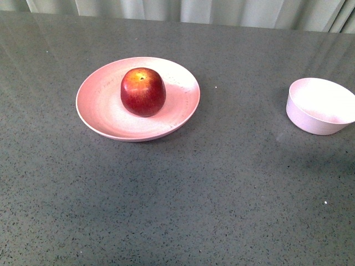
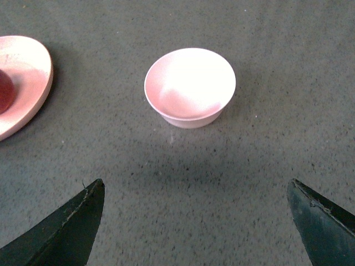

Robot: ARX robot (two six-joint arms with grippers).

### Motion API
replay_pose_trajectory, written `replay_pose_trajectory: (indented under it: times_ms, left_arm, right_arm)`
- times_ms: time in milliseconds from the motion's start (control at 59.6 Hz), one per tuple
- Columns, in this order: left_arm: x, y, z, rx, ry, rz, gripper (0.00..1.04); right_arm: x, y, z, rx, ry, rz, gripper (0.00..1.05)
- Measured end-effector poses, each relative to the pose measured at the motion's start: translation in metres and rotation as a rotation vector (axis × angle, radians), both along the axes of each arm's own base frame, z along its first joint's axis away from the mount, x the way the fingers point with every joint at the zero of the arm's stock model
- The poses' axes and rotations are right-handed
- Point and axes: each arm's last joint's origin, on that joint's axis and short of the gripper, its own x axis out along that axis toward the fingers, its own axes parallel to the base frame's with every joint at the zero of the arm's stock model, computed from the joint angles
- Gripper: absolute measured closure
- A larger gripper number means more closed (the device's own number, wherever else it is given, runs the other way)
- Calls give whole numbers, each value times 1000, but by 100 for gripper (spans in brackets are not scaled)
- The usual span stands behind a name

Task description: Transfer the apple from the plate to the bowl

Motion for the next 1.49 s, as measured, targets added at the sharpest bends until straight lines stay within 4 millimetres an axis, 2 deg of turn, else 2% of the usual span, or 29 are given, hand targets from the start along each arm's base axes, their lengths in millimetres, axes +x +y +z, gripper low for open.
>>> replay_pose_trajectory:
  times_ms: [67,184,335,604,906,1275,1442,1493]
  left_arm:
    - [0,0,0,0,0,0,9]
    - [0,0,0,0,0,0,9]
    - [0,0,0,0,0,0,9]
    - [0,0,0,0,0,0,9]
    - [0,0,0,0,0,0,9]
    - [0,0,0,0,0,0,9]
    - [0,0,0,0,0,0,9]
    - [0,0,0,0,0,0,9]
  right_arm:
    - [26,-4,-3,-16,13,-14,9]
    - [71,-16,-26,2,96,-49,9]
    - [105,-30,-52,51,179,-126,9]
    - [133,-35,-70,67,234,-154,9]
    - [157,-24,-84,42,262,-148,9]
    - [166,-20,-93,26,294,-152,57]
    - [162,-15,-92,30,320,-114,96]
    - [162,-10,-86,44,307,-81,103]
